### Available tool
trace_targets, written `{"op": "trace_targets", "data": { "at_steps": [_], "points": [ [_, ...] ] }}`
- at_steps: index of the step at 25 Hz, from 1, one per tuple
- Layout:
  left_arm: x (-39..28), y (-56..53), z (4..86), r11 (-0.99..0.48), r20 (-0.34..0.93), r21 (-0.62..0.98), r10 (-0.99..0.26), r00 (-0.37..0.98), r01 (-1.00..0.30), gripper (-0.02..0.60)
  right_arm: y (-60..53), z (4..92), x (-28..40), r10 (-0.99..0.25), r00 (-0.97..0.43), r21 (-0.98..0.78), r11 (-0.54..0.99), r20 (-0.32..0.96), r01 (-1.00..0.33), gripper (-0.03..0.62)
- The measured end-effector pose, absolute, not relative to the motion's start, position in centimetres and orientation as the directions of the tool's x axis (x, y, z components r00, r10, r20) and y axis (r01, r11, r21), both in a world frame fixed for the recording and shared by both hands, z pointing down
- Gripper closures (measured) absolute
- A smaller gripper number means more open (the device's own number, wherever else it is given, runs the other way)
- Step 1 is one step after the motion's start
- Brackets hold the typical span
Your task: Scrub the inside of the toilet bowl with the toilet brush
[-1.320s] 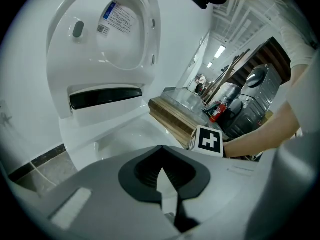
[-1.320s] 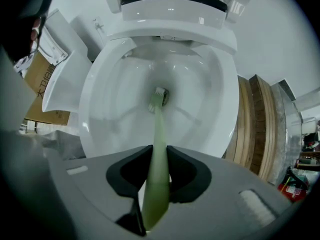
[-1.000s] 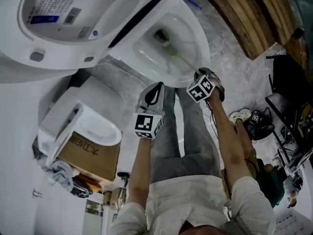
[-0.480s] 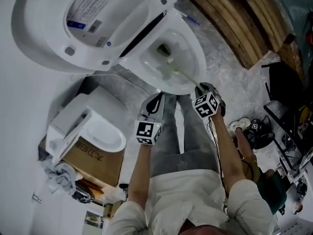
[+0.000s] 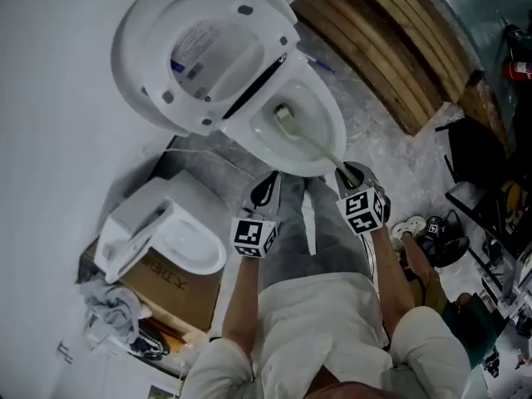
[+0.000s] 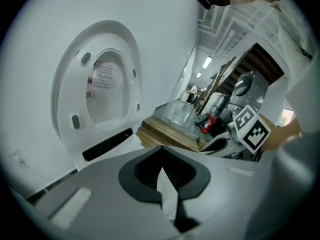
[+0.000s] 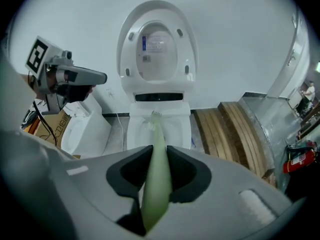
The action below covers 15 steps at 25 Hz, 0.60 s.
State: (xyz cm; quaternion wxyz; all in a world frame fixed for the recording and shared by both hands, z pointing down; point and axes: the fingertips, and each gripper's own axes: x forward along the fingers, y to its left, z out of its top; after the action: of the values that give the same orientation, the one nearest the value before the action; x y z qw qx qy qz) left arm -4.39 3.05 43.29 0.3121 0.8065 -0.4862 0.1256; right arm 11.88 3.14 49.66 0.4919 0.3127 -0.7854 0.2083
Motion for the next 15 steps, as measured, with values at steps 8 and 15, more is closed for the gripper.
{"op": "trace_targets", "data": {
  "at_steps": [8,15],
  "points": [
    [-4.3,1.6,35.9,-0.404,0.422,0.34,-0.742,0.521,-0.849,0.563,1.9,40.3,11.8,-0.435,-0.424,-0.036,0.663,0.794,-0.748,0.503],
    [-2.8,0.5,27.7,-0.484,0.319,0.282,-0.767,0.557,-0.828,0.562,0.4,30.2,10.0,-0.578,-0.561,-0.055,0.666,0.593,-0.744,0.503]
  ]
}}
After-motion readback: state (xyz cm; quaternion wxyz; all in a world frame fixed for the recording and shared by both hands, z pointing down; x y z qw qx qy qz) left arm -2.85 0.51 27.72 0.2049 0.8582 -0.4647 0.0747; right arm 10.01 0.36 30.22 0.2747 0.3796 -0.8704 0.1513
